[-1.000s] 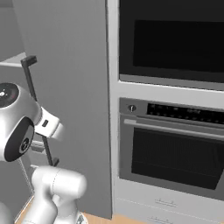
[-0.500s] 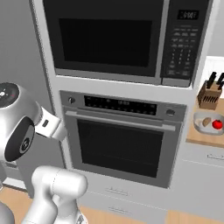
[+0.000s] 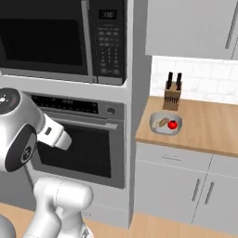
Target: Take the meat container that has the steak and place it on the second highest rack of the freezer. Then take the vegetable container that has the tomato and sweet potato and place it on the highest rack of the freezer.
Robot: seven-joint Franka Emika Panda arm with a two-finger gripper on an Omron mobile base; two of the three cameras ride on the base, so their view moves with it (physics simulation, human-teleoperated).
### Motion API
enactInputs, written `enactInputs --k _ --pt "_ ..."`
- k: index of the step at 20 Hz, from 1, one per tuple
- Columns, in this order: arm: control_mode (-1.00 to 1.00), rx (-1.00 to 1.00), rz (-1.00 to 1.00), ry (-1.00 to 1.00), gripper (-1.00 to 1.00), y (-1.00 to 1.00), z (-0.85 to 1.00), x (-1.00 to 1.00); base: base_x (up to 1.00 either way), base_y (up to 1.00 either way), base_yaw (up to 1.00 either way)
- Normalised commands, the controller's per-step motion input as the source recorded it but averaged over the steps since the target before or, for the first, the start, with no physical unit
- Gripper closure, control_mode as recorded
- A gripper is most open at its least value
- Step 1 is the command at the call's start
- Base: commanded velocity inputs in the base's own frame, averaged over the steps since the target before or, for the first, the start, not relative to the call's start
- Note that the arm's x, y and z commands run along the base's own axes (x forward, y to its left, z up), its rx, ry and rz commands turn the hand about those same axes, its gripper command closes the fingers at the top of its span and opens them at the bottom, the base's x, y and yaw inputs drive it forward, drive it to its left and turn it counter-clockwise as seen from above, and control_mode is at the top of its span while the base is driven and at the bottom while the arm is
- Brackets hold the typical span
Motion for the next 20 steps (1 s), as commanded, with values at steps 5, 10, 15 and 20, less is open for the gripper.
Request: enactInputs --k 5,10,15,20 --pt "1.00 0.00 0.00 0.00 -1.00 0.00 0.00 0.00 0.36 -1.00 0.00" --pt "1.00 0.00 0.00 0.00 -1.00 0.00 0.00 0.00 0.24 -0.96 0.00" --pt "1.00 0.00 0.00 0.00 -1.00 0.00 0.00 0.00 0.07 -0.80 0.01" --pt "1.00 0.00 0.00 0.00 -1.00 0.00 0.00 0.00 0.43 -0.50 0.00"
